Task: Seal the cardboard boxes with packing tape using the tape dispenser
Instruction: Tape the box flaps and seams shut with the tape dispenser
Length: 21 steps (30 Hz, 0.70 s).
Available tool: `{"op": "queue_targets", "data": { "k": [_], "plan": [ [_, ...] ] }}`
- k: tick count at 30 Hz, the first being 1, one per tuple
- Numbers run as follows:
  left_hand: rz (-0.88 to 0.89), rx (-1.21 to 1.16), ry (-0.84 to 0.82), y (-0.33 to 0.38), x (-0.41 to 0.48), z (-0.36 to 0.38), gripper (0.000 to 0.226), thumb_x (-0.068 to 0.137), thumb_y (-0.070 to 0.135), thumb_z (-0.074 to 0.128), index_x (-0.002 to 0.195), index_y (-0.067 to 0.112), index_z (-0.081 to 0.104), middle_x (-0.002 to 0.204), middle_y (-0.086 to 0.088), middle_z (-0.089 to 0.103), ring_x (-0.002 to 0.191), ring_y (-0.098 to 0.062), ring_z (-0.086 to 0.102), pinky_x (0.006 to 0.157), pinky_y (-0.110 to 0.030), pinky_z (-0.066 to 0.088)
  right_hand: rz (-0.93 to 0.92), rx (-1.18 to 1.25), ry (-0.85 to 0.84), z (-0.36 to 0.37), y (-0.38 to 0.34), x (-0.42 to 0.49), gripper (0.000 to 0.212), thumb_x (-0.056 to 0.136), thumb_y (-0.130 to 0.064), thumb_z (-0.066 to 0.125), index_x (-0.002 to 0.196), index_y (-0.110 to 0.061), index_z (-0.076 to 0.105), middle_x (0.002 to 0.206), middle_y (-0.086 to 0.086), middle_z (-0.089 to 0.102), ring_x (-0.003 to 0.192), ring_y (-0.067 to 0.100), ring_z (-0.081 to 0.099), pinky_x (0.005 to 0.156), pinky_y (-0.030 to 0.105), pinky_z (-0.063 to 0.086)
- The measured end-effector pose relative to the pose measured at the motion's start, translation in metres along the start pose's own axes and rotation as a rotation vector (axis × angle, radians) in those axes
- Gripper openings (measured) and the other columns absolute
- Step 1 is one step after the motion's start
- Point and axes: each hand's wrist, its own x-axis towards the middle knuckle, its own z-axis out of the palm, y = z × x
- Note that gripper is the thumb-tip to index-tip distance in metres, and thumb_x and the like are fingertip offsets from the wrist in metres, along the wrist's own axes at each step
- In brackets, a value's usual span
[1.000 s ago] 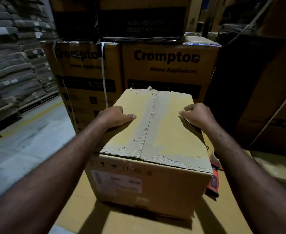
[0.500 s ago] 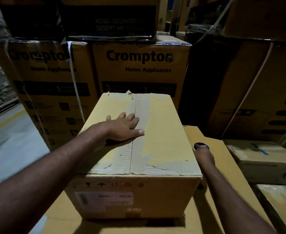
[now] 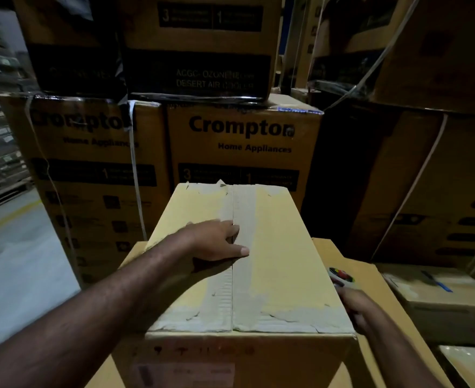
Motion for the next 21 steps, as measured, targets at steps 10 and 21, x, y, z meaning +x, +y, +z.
{"op": "queue_targets", "data": {
  "k": [10, 21],
  "plan": [
    [-0.051, -1.116, 0.176, -0.007, 0.021, -0.064, 0.039, 0.1, 0.045, 0.061, 0.116, 0.01, 0.069, 0.117, -0.011, 0.073, 0.097, -0.022, 0.072, 0.092, -0.046, 0.058, -0.581, 0.374, -0.136, 0.019, -0.158, -0.17, 0.045, 0.095, 0.0, 0.06, 0.135, -0.015, 0.046, 0.107, 0.019, 0.057, 0.071, 0.024, 0.067, 0.054, 0.032, 0.057],
    [-0.095, -1.775, 0.009, -0.002, 0.029, -0.095, 0.073, 0.1, 0.067, 0.039, 0.12, -0.001, 0.06, 0.111, -0.028, 0.071, 0.102, -0.042, 0.072, 0.092, -0.065, 0.054, -0.927, -0.253, -0.054, 0.148, -0.122, -0.226, 0.073, 0.096, -0.022, 0.065, 0.151, -0.045, 0.022, 0.143, -0.012, 0.037, 0.117, 0.019, 0.056, 0.083, 0.033, 0.058]
  ]
}}
